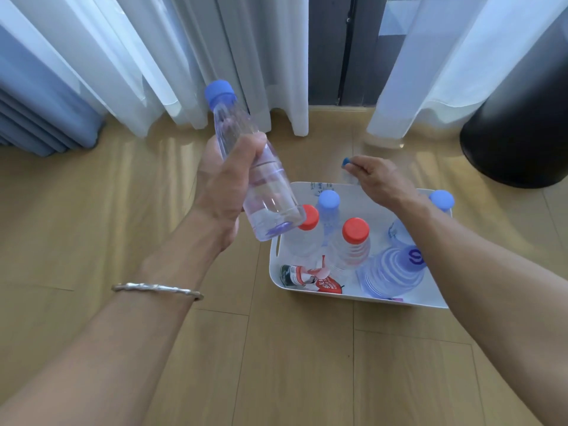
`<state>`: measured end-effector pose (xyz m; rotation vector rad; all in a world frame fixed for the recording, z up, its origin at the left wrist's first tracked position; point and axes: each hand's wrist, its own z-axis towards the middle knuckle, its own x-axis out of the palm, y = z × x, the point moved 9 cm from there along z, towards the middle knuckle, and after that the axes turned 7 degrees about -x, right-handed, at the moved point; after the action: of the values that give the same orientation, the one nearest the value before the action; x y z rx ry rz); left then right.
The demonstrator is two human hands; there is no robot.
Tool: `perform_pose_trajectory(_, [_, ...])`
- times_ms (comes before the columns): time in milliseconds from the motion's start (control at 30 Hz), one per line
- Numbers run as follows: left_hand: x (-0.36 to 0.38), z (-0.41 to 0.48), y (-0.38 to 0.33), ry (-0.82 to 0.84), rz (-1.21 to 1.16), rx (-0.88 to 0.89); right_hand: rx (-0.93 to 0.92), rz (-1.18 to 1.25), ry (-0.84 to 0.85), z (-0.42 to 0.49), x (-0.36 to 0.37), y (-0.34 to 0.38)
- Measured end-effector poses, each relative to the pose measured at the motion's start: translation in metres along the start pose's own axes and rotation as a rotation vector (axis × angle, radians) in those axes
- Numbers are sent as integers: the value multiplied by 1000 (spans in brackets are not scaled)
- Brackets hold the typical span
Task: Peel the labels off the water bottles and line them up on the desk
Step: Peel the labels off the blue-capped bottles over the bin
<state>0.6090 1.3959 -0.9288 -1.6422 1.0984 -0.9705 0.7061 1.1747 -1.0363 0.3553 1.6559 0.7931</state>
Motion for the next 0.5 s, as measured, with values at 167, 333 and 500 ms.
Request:
perform_pose_trajectory(167, [4, 2, -4, -3, 26, 3, 57, -14, 188, -10, 8, -10])
perform_pose_trajectory(333, [24, -1, -4, 35, 45, 0, 83, -80, 327, -15, 17, -10])
perform_pose_trajectory(500, [37, -11, -9, 100, 63, 11, 108, -181, 456, -21, 26, -9])
